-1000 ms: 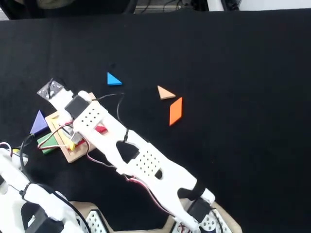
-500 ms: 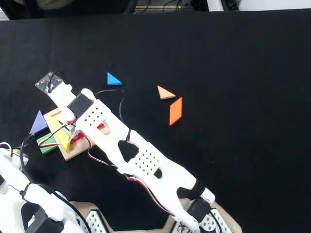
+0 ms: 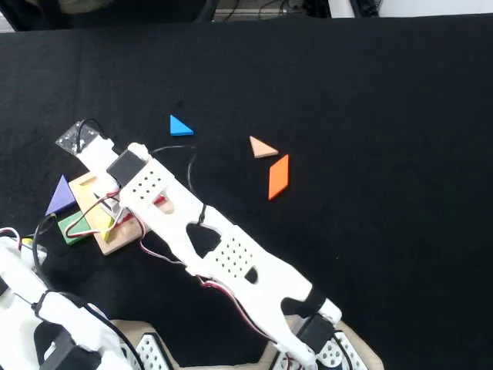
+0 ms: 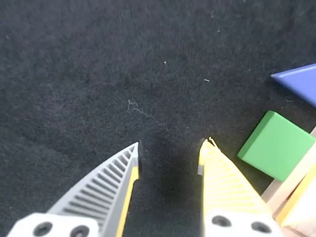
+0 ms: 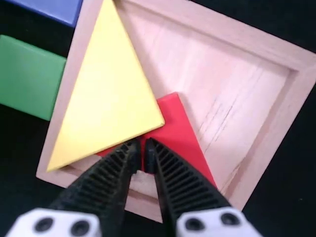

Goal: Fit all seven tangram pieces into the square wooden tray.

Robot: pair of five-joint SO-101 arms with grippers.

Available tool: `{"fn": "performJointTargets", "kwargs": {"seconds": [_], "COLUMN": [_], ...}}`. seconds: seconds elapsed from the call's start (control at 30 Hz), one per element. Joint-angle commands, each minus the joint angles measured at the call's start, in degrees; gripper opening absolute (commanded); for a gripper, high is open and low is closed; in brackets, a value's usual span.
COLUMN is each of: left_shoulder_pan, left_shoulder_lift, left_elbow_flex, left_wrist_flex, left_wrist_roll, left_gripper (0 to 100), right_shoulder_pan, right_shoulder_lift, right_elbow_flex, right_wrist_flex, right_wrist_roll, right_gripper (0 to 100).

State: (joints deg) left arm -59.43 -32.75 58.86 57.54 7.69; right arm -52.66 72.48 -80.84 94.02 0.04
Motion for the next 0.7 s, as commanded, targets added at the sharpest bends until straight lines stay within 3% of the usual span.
{"fn": "performJointTargets", "kwargs": {"seconds": [0.0,0.43,0.67], "left_shoulder_pan": [-0.1,0.0,0.0], "left_shoulder_lift": [-0.4,-0.4,-0.4], "left_elbow_flex": [-0.5,-0.7,-0.6], "left_wrist_flex": [-0.7,-0.7,-0.7], "left_wrist_roll": [0.0,0.0,0.0], "left_gripper": [20,20,20], "right_shoulder_pan": [1.1,0.6,6.2], "right_shoulder_lift": [-0.3,-12.7,-23.1], "right_elbow_flex": [0.4,24.3,23.5], "right_wrist_flex": [5.8,7.2,0.4], "right_wrist_roll": [0.6,0.7,0.7], "right_gripper": [4.1,1.1,1.1]}}
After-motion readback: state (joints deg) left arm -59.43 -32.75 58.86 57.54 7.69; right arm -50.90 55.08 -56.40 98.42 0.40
